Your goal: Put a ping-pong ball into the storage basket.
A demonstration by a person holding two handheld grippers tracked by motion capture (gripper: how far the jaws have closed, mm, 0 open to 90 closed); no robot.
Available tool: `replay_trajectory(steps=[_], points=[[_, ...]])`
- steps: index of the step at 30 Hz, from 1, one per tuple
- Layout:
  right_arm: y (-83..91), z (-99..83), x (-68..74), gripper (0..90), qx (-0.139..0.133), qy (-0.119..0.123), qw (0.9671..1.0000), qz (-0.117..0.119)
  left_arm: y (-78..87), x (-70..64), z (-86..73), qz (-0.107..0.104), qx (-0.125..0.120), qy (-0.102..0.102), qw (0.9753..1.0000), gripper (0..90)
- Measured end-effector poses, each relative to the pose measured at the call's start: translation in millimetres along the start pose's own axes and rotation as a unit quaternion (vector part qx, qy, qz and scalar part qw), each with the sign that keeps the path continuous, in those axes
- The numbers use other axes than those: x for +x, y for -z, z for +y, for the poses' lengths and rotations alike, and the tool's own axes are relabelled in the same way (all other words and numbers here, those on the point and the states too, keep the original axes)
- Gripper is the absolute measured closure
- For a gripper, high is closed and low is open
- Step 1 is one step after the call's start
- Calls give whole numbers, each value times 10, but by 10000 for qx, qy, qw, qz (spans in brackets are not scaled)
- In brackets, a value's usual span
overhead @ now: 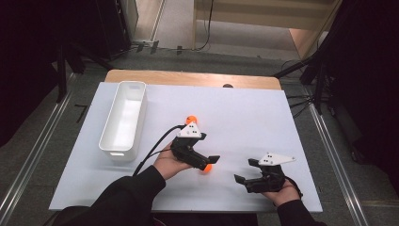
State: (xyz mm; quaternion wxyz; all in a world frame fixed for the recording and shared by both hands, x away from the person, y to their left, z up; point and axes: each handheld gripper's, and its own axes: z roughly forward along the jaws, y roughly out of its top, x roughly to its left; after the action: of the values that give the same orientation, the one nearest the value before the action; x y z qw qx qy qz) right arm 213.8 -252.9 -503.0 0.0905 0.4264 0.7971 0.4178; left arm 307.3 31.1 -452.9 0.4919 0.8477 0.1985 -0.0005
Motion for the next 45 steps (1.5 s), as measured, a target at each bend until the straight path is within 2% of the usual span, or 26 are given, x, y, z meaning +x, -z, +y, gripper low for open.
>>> replay_trajectory(steps=[6, 12, 22, 34, 39, 45], points=[[4, 2, 7, 116, -18, 16, 10000, 11, 0, 2, -25, 54, 5, -59, 10000, 47], [4, 1, 2, 116, -4, 25, 10000, 21, 14, 3, -39, 67, -65, -19, 10000, 47], [-1, 8, 10, 116, 11, 6, 10000, 51, -11, 2, -114, 101, -14, -41, 9999, 47], [-12, 12, 6, 116, -4, 38, 10000, 82, -56, 22, -219, 54, 53, 46, 10000, 49], [-13, 16, 14, 116, -14, 13, 10000, 94, -63, -1, -239, -28, -33, -64, 10000, 49], [-11, 20, 14, 116, -44, 40, 9999, 114, -83, 15, -285, -13, 27, 36, 10000, 50]])
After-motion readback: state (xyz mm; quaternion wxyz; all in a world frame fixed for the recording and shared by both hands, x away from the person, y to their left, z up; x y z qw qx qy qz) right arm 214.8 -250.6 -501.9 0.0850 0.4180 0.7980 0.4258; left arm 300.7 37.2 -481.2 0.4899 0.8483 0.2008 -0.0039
